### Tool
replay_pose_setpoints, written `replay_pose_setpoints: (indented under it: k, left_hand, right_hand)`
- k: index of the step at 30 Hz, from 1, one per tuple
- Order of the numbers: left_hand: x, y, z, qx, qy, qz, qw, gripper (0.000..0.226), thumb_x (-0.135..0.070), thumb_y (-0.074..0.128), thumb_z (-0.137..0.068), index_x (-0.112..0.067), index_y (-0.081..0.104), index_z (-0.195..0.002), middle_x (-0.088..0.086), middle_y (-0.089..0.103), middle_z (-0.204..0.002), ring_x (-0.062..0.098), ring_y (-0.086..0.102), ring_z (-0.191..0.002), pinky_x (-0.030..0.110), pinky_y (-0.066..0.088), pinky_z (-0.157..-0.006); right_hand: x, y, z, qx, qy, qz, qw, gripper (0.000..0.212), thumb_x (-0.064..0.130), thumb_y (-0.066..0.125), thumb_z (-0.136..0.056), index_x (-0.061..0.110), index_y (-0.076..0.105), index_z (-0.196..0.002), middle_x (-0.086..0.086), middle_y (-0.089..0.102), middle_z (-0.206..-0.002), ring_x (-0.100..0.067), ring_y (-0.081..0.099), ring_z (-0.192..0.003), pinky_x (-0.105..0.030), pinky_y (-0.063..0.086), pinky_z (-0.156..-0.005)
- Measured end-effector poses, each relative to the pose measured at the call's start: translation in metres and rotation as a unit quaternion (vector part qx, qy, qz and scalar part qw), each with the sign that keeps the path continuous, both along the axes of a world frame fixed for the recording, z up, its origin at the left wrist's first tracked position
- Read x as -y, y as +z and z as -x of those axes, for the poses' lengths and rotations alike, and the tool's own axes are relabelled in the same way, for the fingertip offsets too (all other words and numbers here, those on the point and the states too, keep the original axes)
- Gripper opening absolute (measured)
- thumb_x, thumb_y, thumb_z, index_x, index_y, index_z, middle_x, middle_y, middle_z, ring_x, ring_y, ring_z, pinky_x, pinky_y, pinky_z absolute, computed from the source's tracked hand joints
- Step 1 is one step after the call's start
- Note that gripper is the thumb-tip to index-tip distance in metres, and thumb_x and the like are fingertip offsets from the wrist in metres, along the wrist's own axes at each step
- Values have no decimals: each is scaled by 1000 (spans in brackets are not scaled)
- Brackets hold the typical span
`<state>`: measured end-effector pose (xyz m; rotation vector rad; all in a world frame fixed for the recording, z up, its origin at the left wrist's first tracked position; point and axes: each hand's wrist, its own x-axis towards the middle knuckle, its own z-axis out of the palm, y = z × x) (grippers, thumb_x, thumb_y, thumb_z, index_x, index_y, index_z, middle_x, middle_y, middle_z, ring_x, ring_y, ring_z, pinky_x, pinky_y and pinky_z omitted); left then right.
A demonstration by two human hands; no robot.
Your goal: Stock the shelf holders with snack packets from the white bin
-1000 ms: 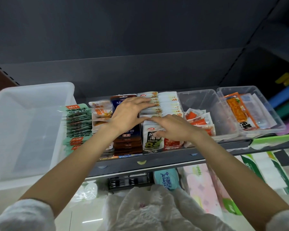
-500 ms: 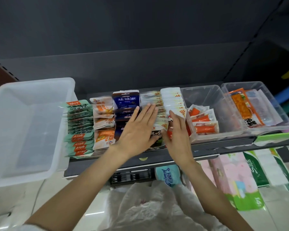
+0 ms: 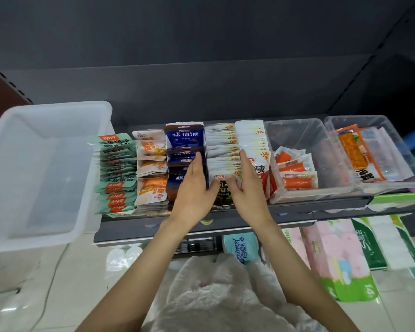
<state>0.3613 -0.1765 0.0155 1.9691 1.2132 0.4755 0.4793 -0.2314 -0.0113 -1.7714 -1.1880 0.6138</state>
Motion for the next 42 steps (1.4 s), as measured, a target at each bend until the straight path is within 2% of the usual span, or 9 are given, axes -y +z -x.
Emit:
replay_pose_setpoints:
  k: [2,4,7,12,21,25,31,36,42]
  left_hand:
    - [-1,1,-10,19,-12,21,1000,69,-18,47,-97,-16,5,-151,-3,15,-157,9,18,-141,10,11,-104]
    - [-1,1,-17,28,-2,38,999,67,-14,43,-98,-15,2,-151,-2,12,-158,11,20,-141,7,14,-97]
    - [2,-3,-21,-6,28,-34,999,61,-11,42,-98,-9,10,-150,6,25,-154,19,34,-135,21,30,-103]
    - [-2,-11,-19,-29,59,-116,991,56,-15,47,-96,-7,25,-147,11,43,-142,26,42,-128,39,38,-106]
    - [-9,-8,-15,-31,23,-73,997,63,-23,47,-97,-9,16,-149,6,36,-144,20,32,-131,31,29,-108]
    - [-4,-1,-17,-41,39,-109,992,68,-23,53,-94,-10,15,-149,5,30,-147,17,26,-134,25,23,-108]
    - [7,-2,-19,-65,37,-149,986,69,-24,57,-92,-10,19,-148,6,28,-150,19,29,-134,27,31,-106]
    - [4,-9,-17,-125,50,-239,962,64,-27,68,-82,-4,44,-137,11,51,-134,28,46,-116,37,44,-95]
    - [5,-12,-17,-143,52,-251,956,65,-31,69,-80,-6,45,-136,9,51,-134,29,44,-121,42,43,-94]
  right_hand:
    - [-2,-1,-2,-38,7,-9,999,63,13,49,-96,19,16,-150,1,31,-151,-7,30,-137,-24,28,-112]
    - [-3,-2,-5,-26,8,-14,1000,62,12,49,-96,18,18,-149,-1,29,-151,-7,29,-136,-19,28,-111]
    - [-6,-1,-9,58,11,4,998,60,15,49,-97,14,18,-149,-4,26,-148,-9,32,-133,-4,26,-99]
    - [-14,5,-18,151,31,37,987,63,16,49,-97,8,16,-149,-12,26,-145,-20,31,-133,-24,31,-106]
    - [-14,27,-31,171,96,129,972,68,29,49,-96,16,9,-150,-5,28,-145,-18,30,-132,-20,22,-104]
    - [-16,51,-52,171,86,32,981,51,27,50,-96,22,32,-144,-1,43,-140,-14,41,-127,-29,35,-103]
    - [-50,54,-73,362,191,34,912,33,24,56,-93,16,56,-125,-4,54,-121,-19,51,-114,-35,41,-96]
    - [-65,63,-71,360,226,49,904,23,24,49,-97,16,55,-118,0,56,-112,-13,56,-99,-24,45,-79]
    - [-81,70,-66,489,274,85,823,27,25,51,-96,16,47,-121,-4,63,-118,-25,62,-99,-34,48,-76]
